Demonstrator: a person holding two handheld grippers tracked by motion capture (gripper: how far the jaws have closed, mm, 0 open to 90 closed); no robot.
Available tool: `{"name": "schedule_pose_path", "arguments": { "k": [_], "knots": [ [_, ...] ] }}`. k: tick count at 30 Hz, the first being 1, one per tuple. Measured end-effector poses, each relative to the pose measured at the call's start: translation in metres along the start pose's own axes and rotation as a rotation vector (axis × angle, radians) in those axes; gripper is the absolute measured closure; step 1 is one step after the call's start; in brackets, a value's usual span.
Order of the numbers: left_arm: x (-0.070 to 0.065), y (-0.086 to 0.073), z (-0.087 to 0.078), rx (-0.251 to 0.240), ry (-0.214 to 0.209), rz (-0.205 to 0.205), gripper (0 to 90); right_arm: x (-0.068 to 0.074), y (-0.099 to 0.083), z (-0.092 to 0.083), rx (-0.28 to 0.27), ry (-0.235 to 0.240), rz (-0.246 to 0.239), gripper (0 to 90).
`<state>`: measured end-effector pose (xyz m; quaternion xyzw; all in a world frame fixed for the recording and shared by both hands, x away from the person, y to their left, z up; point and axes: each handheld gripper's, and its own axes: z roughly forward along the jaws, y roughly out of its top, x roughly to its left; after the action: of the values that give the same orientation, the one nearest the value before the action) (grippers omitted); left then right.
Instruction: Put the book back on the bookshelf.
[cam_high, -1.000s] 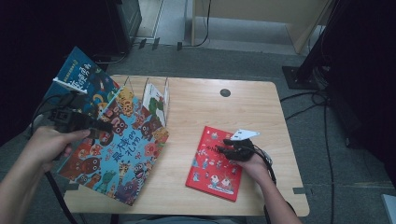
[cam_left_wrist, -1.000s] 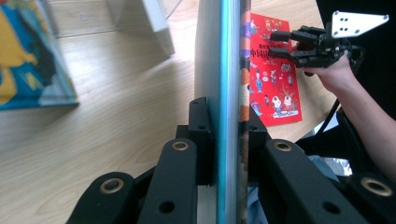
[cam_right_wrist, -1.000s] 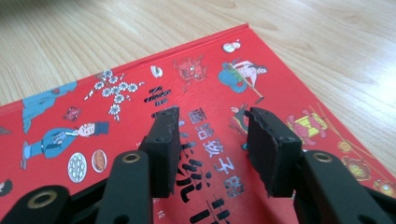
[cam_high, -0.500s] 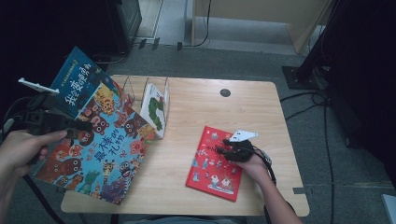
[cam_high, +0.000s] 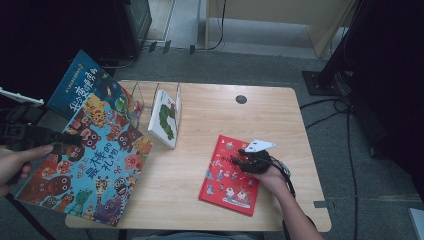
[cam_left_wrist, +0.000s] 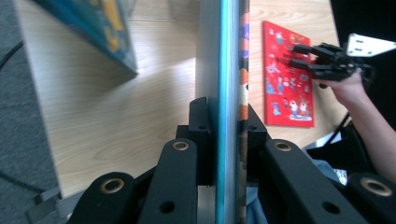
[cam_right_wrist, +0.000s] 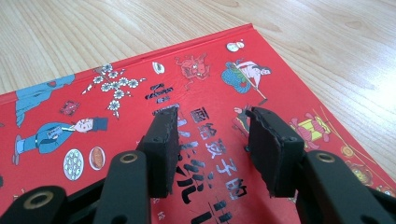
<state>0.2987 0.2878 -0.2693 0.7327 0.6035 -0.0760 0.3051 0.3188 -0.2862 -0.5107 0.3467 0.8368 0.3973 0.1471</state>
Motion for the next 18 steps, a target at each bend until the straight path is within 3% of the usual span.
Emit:
{"name": "schedule_pose_path", "arguments": {
  "k": [7,18],
  "knots": [
    [0.016,0.011,-0.004,-0.006,0.032,-0.038,81.5,0.0,0.0,0.001,-0.003,0.003,-0.006,54.0],
    [0.023,0.034,-0.018,-0.026,0.09,-0.078,81.4,-0.001,0.0,0.001,-0.004,0.006,-0.01,54.1]
  ]
}}
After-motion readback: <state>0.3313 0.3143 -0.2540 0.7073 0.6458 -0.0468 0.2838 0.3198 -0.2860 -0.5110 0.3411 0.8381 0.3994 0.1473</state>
